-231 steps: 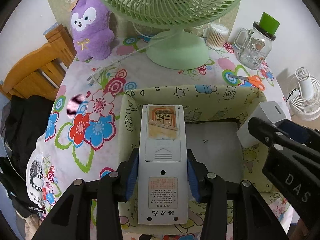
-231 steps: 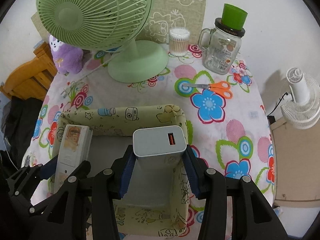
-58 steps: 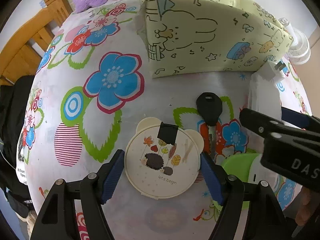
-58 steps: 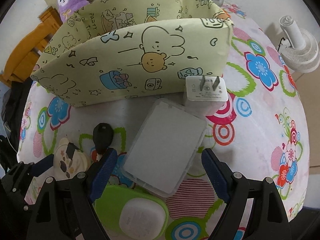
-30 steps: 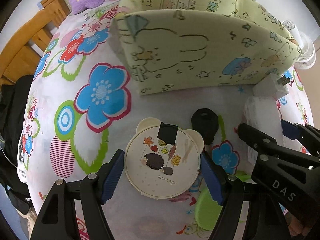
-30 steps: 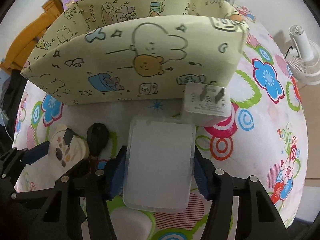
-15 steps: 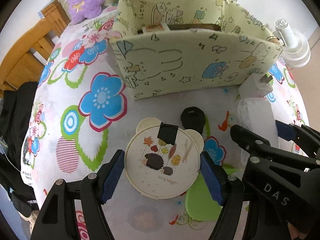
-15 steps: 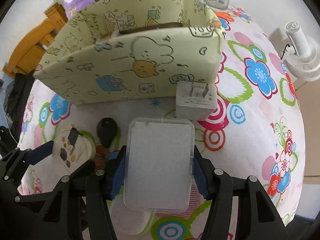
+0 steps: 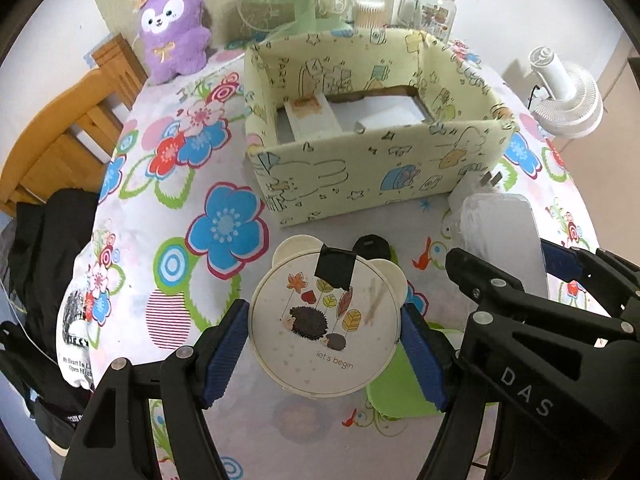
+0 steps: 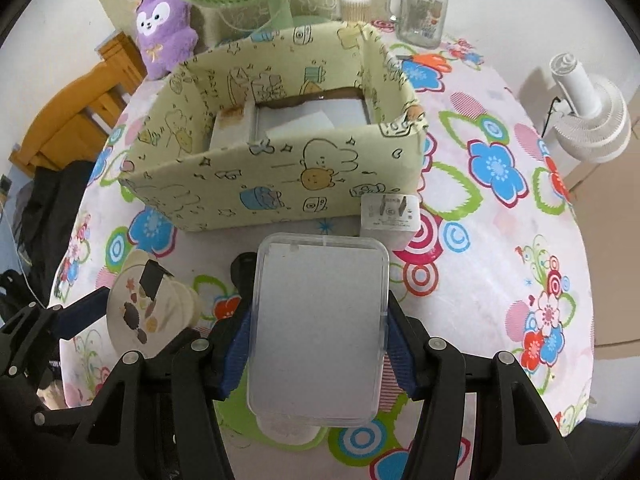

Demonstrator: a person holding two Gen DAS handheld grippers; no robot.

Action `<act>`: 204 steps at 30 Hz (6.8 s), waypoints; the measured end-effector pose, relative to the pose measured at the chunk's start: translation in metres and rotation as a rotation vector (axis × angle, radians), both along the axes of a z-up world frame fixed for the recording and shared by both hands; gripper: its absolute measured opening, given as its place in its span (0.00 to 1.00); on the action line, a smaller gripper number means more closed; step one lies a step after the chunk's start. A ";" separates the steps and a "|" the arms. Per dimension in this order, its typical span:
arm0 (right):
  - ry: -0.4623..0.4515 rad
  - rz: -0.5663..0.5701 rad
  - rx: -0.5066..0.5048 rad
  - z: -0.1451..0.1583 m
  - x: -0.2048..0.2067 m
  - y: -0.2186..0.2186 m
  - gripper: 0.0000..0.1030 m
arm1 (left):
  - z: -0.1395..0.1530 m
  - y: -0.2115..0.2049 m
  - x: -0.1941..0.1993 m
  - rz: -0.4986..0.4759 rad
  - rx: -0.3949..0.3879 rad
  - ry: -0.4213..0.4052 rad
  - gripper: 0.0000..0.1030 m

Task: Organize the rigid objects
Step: 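Lift the coaster with the left tool while the right carries the case toward the box, then carry the hedgehog coaster and translucent case over the fabric box with both tools, then lower both held items into the fabric box and open both grippers, then withdraw both tools from the box toward the black key and white adapter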

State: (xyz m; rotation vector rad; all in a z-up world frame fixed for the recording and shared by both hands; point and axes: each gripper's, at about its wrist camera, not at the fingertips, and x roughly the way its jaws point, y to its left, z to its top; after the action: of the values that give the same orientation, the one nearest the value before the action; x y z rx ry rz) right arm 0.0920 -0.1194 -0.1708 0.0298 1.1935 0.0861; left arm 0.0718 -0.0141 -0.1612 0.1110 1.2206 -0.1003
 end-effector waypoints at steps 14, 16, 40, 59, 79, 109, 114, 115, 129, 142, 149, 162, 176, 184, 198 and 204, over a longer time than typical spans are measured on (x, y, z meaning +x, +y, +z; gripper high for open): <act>-0.072 -0.031 -0.006 0.038 -0.012 0.007 0.60 | 0.039 0.004 -0.005 -0.052 -0.023 -0.066 0.74; -0.083 -0.031 -0.010 0.044 -0.013 0.007 0.60 | 0.044 0.004 -0.005 -0.054 -0.026 -0.077 0.74; -0.143 0.032 -0.031 0.092 0.004 0.008 0.60 | 0.080 -0.010 0.013 -0.025 -0.052 -0.130 0.74; -0.124 0.116 -0.035 0.095 0.051 0.003 0.60 | 0.077 -0.022 0.055 0.036 -0.061 -0.107 0.74; -0.086 0.156 -0.005 0.080 0.128 -0.006 0.60 | 0.061 -0.029 0.123 0.072 -0.054 -0.092 0.74; -0.042 0.154 0.021 0.020 0.189 -0.002 0.66 | 0.015 -0.014 0.166 0.144 -0.049 -0.017 0.74; -0.046 0.161 0.033 0.026 0.184 -0.003 0.71 | 0.013 -0.014 0.165 0.138 -0.050 -0.004 0.74; -0.048 0.163 0.036 0.028 0.181 -0.003 0.71 | 0.013 -0.015 0.165 0.135 -0.050 -0.003 0.74; -0.039 0.055 0.018 0.028 0.160 -0.038 0.88 | -0.003 -0.034 0.168 0.060 -0.020 0.018 0.74; 0.002 0.017 0.025 0.010 0.167 -0.051 0.88 | -0.025 -0.037 0.185 0.046 0.045 0.040 0.86; 0.013 0.019 0.042 0.008 0.162 -0.046 0.88 | -0.017 -0.035 0.177 0.027 0.064 0.033 0.92; -0.021 0.018 0.025 0.029 0.131 -0.037 0.88 | 0.009 -0.027 0.144 0.009 0.044 -0.001 0.93; -0.078 0.012 0.014 0.057 0.092 -0.033 0.88 | 0.038 -0.015 0.106 0.006 0.023 -0.048 0.93; -0.106 -0.003 0.001 0.069 0.071 -0.036 0.88 | 0.050 -0.002 0.086 0.021 0.000 -0.066 0.93; -0.146 -0.019 -0.012 0.087 0.036 -0.031 0.88 | 0.067 0.005 0.054 0.002 -0.024 -0.101 0.93; -0.160 -0.023 -0.017 0.092 0.024 -0.025 0.88 | 0.068 0.008 0.042 -0.007 -0.029 -0.105 0.93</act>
State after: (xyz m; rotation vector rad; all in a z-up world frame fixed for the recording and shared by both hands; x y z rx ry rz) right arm 0.1158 -0.1440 -0.0786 0.0215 1.0337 0.0573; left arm 0.1135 -0.0061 -0.0937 0.0940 1.1139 -0.1173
